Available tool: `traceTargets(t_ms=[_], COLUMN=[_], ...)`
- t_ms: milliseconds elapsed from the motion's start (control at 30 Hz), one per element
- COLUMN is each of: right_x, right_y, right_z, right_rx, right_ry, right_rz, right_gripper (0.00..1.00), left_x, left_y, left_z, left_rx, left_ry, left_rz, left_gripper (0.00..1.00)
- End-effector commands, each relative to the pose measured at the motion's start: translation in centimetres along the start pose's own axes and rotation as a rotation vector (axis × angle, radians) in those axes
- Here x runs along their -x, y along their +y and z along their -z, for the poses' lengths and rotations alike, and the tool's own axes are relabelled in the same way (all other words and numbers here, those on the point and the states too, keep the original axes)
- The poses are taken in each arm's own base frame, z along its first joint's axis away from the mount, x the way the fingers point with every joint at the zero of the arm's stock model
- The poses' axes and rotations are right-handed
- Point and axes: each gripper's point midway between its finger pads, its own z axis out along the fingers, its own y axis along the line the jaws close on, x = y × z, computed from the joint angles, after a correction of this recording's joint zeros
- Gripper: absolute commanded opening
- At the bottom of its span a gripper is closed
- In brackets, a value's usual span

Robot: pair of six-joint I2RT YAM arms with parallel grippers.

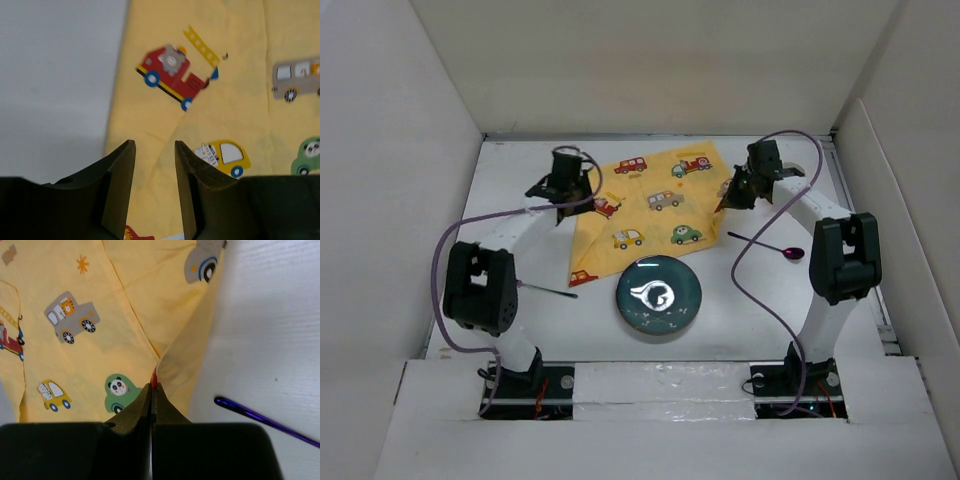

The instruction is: Set the dinner table for one person

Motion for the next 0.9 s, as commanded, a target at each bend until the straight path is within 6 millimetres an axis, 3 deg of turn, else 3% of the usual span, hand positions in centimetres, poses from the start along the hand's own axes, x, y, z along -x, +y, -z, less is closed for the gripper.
traceTargets(t_ms=[0,67,100,133,167,200,267,333,367,533,767,867], right_x=[1.2,-0.1,-0.3,-0.5,-0.8,-1.2,-1.4,-1.4,-1.5,-1.3,-0.8,-0.7], right_y=[1.9,2.1,2.0,1.8,1.6,1.8,1.7,1.7,1.7,1.9,1.7,1.7], right_z=[2.1,1.8,1.8,1.7,1.5,1.5,1.4,1.6,1.7,2.0,2.4,2.5], right_rx=[0.063,0.083,0.081,0.078,0.072,0.075,0.073,0.071,0.070,0.072,0.067,0.066], right_ry=[-0.084,-0.062,-0.061,-0.058,-0.052,-0.043,-0.039,-0.039,-0.037,-0.038,-0.044,-0.047], right_rz=[0.001,-0.003,-0.006,-0.007,-0.007,0.001,0.004,0.006,0.006,0.008,0.008,0.009], right_gripper=[0.00,0.00,0.00,0.00,0.00,0.00,0.00,0.00,0.00,0.00,0.00,0.00], left_x=[-1.0,-2.3,-1.3,-1.6,-2.7,-1.4,-1.9,-1.5,-1.4,-2.2,-3.5,-3.5], left_y=[-2.0,-3.1,-4.7,-5.0,-5.3,-6.2,-7.0,-7.3,-7.5,-7.4,-7.1,-6.8], left_z=[-0.5,-2.5,-2.6,-3.2,-4.7,-5.0,-6.5,-7.4,-8.8,-10.6,-12.0,-12.1], left_rx=[0.012,0.014,0.010,0.026,0.039,0.052,0.075,0.080,0.104,0.116,0.123,0.143], left_ry=[0.014,0.068,0.041,0.053,0.087,0.054,0.061,0.043,0.044,0.077,0.108,0.105], left_rz=[-0.219,-0.275,-0.316,-0.343,-0.382,-0.415,-0.450,-0.460,-0.469,-0.501,-0.512,-0.506], left_gripper=[0.35,0.38,0.39,0.41,0.42,0.43,0.43,0.44,0.45,0.42,0.34,0.13])
